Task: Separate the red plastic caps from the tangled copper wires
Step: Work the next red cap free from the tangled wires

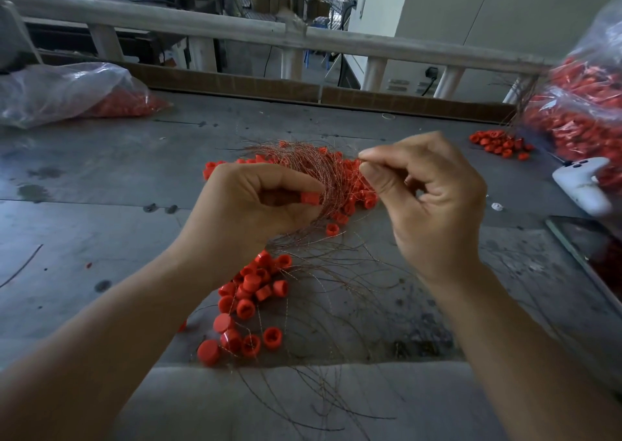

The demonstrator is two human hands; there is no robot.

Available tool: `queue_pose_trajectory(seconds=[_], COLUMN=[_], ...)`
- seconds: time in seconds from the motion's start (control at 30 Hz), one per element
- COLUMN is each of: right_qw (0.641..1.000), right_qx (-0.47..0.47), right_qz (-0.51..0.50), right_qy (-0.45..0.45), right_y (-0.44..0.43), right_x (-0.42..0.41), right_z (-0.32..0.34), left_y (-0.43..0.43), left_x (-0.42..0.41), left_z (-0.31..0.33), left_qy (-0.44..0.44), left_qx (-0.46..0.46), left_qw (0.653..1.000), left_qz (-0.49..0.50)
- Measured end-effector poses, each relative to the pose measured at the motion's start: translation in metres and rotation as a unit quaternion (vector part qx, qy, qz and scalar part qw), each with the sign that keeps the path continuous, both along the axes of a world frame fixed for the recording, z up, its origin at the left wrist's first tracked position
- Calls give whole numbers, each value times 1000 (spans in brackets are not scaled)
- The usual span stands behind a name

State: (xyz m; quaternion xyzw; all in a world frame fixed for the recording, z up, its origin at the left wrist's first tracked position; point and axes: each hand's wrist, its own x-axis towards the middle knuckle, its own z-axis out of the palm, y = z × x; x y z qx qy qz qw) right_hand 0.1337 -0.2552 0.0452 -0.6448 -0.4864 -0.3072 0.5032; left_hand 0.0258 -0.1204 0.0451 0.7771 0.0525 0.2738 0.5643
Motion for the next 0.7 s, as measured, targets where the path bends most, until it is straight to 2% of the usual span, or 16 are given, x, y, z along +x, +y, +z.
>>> queue_pose_trajectory(seconds=[0.27,0.5,0.7], right_qw=[997,995,991], right_qx=[-5,-78,-81], right_qz=[-4,59,80], right_qy=[-76,34,76], right_y=[-3,2,4], right_x=[-3,-9,-9], right_z=[3,-4,-6], left_y=[-1,-2,-1], left_x=[0,-1,-1], left_z=[1,3,2], left_qy=[7,6,4], left_qx=[-28,-20,-31], left_qw=[1000,1000,999], left_qz=[-3,-6,-16])
